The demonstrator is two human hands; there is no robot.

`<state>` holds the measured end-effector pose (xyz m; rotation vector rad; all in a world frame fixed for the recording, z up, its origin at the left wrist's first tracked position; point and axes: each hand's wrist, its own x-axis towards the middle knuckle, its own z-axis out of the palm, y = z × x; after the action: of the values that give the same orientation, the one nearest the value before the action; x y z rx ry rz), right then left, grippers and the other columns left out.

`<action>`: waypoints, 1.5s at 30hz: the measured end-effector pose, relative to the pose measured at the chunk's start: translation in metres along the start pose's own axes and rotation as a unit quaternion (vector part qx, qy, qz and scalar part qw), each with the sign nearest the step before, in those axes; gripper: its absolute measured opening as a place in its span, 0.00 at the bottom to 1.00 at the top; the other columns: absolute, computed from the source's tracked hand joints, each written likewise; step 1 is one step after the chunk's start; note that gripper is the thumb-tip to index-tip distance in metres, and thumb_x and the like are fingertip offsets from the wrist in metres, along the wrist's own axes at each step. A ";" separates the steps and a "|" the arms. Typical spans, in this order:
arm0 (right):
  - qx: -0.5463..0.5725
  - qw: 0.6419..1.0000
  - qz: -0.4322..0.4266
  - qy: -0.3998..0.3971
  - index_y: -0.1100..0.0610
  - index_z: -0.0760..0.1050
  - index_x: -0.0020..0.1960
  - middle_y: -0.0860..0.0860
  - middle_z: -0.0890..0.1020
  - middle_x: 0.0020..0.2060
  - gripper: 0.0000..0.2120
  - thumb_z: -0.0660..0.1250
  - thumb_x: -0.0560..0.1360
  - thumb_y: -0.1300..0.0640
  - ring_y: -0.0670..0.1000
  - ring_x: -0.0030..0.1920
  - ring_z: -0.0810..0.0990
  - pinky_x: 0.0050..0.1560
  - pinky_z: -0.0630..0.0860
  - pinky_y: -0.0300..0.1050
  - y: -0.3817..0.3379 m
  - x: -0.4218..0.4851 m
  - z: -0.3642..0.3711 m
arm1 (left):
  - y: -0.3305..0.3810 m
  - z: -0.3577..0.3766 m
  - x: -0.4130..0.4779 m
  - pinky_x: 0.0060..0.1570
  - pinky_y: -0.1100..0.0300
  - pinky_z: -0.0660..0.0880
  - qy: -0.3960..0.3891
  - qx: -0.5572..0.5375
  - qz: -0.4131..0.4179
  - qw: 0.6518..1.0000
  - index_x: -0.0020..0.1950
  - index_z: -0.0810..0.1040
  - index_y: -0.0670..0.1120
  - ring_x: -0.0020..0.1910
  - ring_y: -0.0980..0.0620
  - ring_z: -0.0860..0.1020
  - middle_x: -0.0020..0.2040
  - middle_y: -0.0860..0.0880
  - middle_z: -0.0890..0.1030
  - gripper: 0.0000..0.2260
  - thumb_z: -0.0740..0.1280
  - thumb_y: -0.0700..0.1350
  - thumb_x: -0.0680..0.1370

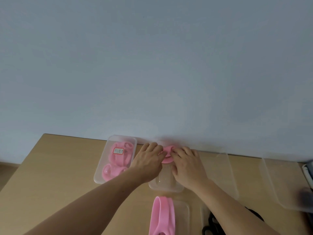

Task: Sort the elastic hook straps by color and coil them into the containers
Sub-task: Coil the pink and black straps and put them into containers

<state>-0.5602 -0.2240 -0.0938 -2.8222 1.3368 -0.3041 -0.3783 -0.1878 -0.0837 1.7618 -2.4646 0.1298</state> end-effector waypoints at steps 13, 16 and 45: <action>0.037 0.997 0.026 -0.055 0.52 0.74 0.67 0.46 0.75 0.65 0.21 0.63 0.75 0.52 0.53 0.65 0.71 0.61 0.68 0.49 -0.009 -0.011 -0.038 | 0.005 -0.023 -0.015 0.66 0.51 0.64 -0.060 -0.039 -0.052 0.996 0.71 0.71 0.52 0.68 0.46 0.68 0.69 0.48 0.72 0.20 0.59 0.46 0.79; 0.030 0.997 0.055 -0.044 0.50 0.72 0.70 0.45 0.73 0.67 0.23 0.61 0.76 0.52 0.52 0.67 0.69 0.63 0.68 0.47 -0.023 -0.026 -0.052 | 0.008 -0.033 -0.027 0.68 0.53 0.62 -0.044 -0.075 -0.080 0.993 0.74 0.68 0.53 0.69 0.47 0.66 0.71 0.50 0.70 0.21 0.58 0.46 0.80; 0.129 0.983 0.051 -0.119 0.51 0.78 0.57 0.46 0.80 0.52 0.12 0.58 0.82 0.51 0.50 0.55 0.73 0.51 0.67 0.39 -0.122 -0.181 -0.055 | 0.062 -0.074 -0.170 0.66 0.57 0.69 -0.224 -0.358 -0.137 0.896 0.74 0.69 0.48 0.69 0.50 0.71 0.72 0.48 0.72 0.23 0.64 0.42 0.78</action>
<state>-0.5883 -0.0033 -0.0609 -2.4783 1.2830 -0.1221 -0.3793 0.0009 -0.0347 1.8567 -2.0195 -1.1661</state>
